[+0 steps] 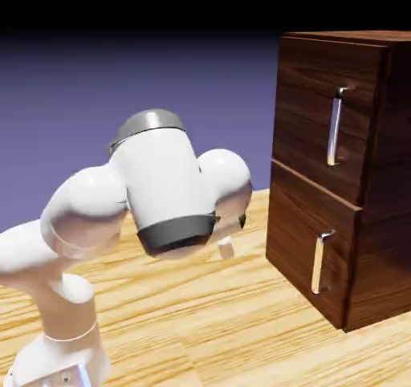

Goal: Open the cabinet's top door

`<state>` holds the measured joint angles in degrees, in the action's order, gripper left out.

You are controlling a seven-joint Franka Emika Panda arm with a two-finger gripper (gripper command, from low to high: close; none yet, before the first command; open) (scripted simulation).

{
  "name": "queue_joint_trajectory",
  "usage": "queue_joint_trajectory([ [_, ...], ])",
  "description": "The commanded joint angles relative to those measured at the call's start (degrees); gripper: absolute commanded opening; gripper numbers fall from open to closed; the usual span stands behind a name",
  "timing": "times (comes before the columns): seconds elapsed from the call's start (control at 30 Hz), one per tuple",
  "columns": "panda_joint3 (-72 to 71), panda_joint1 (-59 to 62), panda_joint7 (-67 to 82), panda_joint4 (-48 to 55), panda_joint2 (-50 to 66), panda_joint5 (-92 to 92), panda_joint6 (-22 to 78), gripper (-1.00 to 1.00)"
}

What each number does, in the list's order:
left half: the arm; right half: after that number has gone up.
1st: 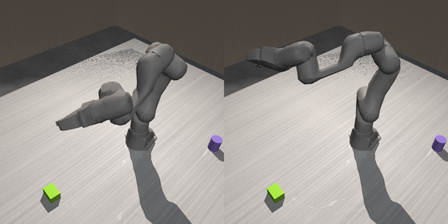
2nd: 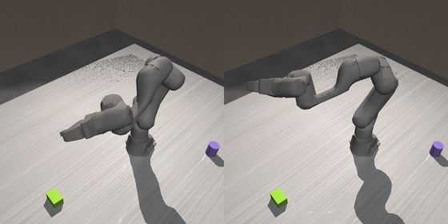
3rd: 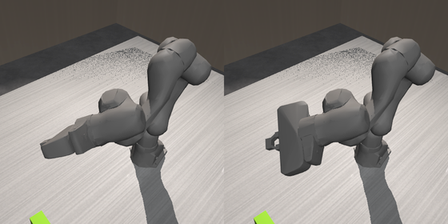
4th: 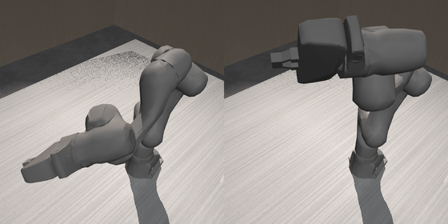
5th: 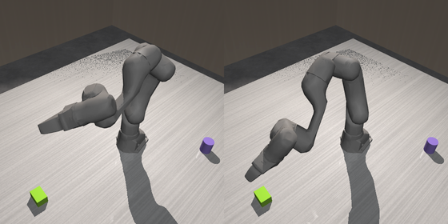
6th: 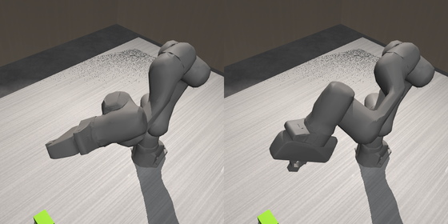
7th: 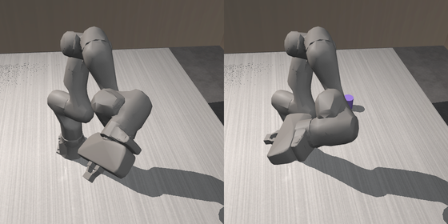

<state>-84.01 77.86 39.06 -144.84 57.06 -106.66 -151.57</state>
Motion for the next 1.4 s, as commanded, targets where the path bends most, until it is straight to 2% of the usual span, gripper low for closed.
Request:
queue_joint_trajectory([
  [0.0,-1.9,1.8,1.9,0.4,2.1,-2.5,0.5,0.00],
  [0.47,-28.6,26.8,27.8,5.5,30.6,-36.3,7.6,0.00],
  [0.67,-26.3,18.3,27.9,13.7,29.4,-39.0,7.7,0.00],
  [0.7,-26.3,18.3,27.9,13.7,29.4,-39.0,7.7,-1.00],
  [0.73,-26.3,18.3,27.9,13.7,29.4,-39.0,7.7,-1.00],
  [1.07,-35.2,27.3,16.9,-4.9,27.7,-39.7,32.4,-1.00],
  [1.37,-45.9,27.6,9.5,-14.9,23.2,-32.2,54.8,-1.00],
])
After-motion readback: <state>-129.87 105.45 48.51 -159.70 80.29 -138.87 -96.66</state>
